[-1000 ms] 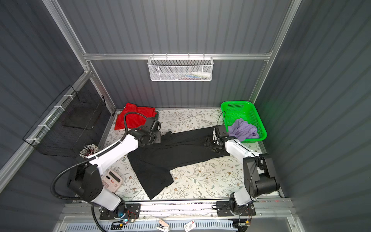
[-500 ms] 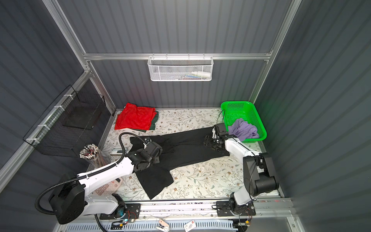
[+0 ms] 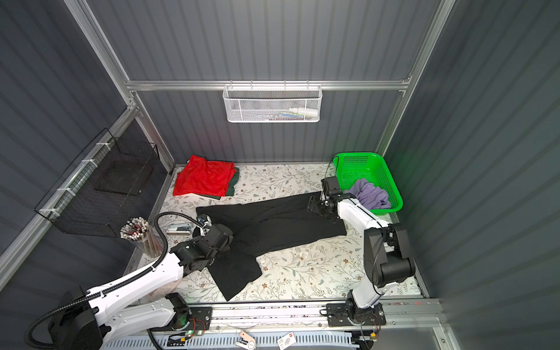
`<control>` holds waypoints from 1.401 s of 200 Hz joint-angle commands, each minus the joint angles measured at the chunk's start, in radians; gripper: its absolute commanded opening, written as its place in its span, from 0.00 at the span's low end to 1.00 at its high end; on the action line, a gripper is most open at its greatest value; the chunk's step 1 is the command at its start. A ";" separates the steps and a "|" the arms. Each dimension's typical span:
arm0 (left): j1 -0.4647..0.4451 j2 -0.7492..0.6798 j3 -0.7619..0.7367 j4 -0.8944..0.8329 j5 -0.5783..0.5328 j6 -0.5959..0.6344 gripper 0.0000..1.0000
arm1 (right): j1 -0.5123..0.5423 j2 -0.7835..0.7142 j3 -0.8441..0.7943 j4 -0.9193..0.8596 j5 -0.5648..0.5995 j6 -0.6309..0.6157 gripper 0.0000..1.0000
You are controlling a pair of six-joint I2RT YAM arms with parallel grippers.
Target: Fold and stack the t-shirts
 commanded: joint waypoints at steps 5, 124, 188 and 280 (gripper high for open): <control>0.000 -0.018 -0.019 -0.069 -0.042 -0.047 0.24 | 0.007 0.019 0.050 -0.037 0.051 -0.015 0.70; 0.250 0.051 0.050 0.057 0.081 0.096 0.51 | 0.175 0.276 0.336 -0.102 0.080 -0.065 0.72; 0.495 0.276 0.183 0.180 0.302 0.268 0.52 | 0.259 0.433 0.555 -0.191 0.073 -0.111 0.76; 0.578 0.474 0.235 0.224 0.457 0.304 0.49 | 0.316 0.597 0.779 -0.339 0.058 -0.159 0.79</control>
